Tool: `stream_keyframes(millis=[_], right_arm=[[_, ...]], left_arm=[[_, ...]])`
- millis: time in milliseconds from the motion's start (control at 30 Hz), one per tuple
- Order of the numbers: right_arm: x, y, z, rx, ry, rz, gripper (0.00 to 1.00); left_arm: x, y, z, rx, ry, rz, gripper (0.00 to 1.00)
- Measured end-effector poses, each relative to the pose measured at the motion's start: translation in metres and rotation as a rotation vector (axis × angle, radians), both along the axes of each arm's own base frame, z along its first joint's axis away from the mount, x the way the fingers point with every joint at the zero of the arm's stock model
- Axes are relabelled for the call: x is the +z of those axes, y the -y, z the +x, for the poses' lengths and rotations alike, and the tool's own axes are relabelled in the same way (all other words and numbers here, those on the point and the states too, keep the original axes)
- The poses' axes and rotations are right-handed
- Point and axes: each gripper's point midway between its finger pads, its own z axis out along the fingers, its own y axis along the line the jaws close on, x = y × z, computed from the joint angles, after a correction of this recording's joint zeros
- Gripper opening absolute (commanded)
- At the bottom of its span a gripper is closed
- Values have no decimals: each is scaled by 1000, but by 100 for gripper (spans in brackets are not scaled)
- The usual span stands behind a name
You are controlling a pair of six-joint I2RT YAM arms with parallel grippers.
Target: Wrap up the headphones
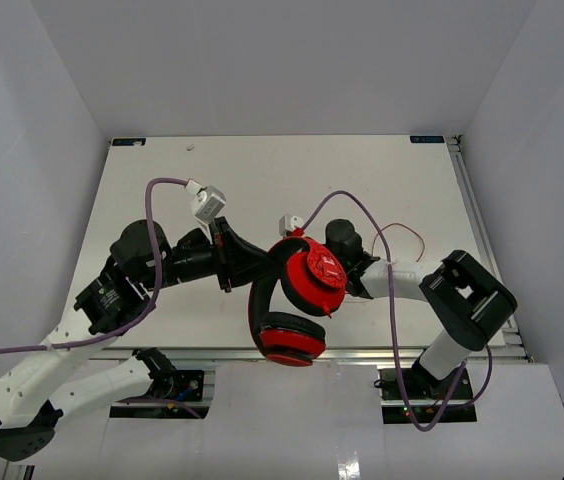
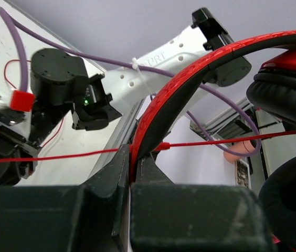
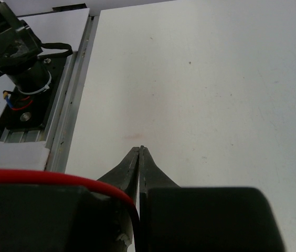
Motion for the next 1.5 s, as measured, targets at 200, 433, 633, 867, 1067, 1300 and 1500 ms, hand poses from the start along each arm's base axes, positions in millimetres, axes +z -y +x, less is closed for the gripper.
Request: stream_keyframes(millis=[200, 433, 633, 867, 1067, 1300, 1500], right_arm=[[13, -6, 44, -117, 20, -68, 8], [55, 30, 128, -346, 17, -156, 8], [89, 59, 153, -468, 31, -227, 8], [102, 75, 150, -523, -2, -342, 8], [107, 84, 145, -542, -31, -399, 8], [94, 84, 126, -514, -90, -445, 8], [87, 78, 81, -432, -140, -434, 8]], left_arm=[[-32, 1, 1, -14, -37, 113, 0], [-101, 1, 24, 54, -121, 364, 0], [-153, -7, 48, 148, -172, 568, 0], [-205, -27, 77, 294, -206, 798, 0], [-242, -52, 100, 445, -223, 990, 0], [-268, -76, 120, 619, -265, 1175, 0], [-267, -85, 140, 797, -306, 1243, 0]])
